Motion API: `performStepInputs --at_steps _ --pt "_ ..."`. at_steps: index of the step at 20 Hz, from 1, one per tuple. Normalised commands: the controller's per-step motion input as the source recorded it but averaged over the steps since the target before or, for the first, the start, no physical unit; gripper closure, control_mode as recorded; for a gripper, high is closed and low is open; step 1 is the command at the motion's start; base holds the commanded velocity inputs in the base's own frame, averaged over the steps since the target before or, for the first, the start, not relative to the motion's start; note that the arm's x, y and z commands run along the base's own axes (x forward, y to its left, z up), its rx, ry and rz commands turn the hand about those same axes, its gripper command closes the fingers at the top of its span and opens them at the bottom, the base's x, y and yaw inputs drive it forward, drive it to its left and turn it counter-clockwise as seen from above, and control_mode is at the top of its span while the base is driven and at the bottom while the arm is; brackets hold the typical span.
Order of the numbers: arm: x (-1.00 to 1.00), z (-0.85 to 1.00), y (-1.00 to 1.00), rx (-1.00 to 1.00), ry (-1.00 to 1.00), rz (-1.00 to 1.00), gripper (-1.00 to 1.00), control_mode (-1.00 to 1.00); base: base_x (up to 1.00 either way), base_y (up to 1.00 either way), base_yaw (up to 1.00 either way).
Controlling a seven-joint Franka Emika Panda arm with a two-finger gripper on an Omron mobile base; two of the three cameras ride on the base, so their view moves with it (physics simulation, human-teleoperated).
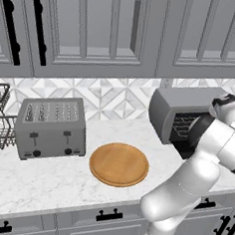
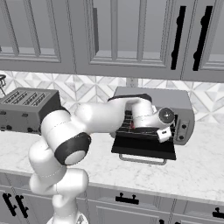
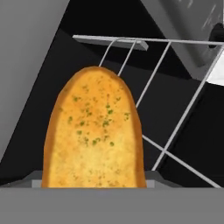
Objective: Pick up the kebab skewer and baguette bread, and place them inside the toaster oven. Close the toaster oven door and start by setting the timer.
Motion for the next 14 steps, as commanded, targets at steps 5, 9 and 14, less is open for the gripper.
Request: performStepInputs --at_steps 5,9,14 --pt "0.13 -0.06 -0.19 0.04 0.00 0.00 1.00 -1.00 0.00 0.00 0.00" --pt "0.00 -0.01 -0.01 0.00 0.00 0.00 1.00 -1.00 0.00 0.00 0.00" --pt "0.00 0.00 0.00 0.00 0.00 0.00 -1.00 -1.00 0.00 0.00 0.00"
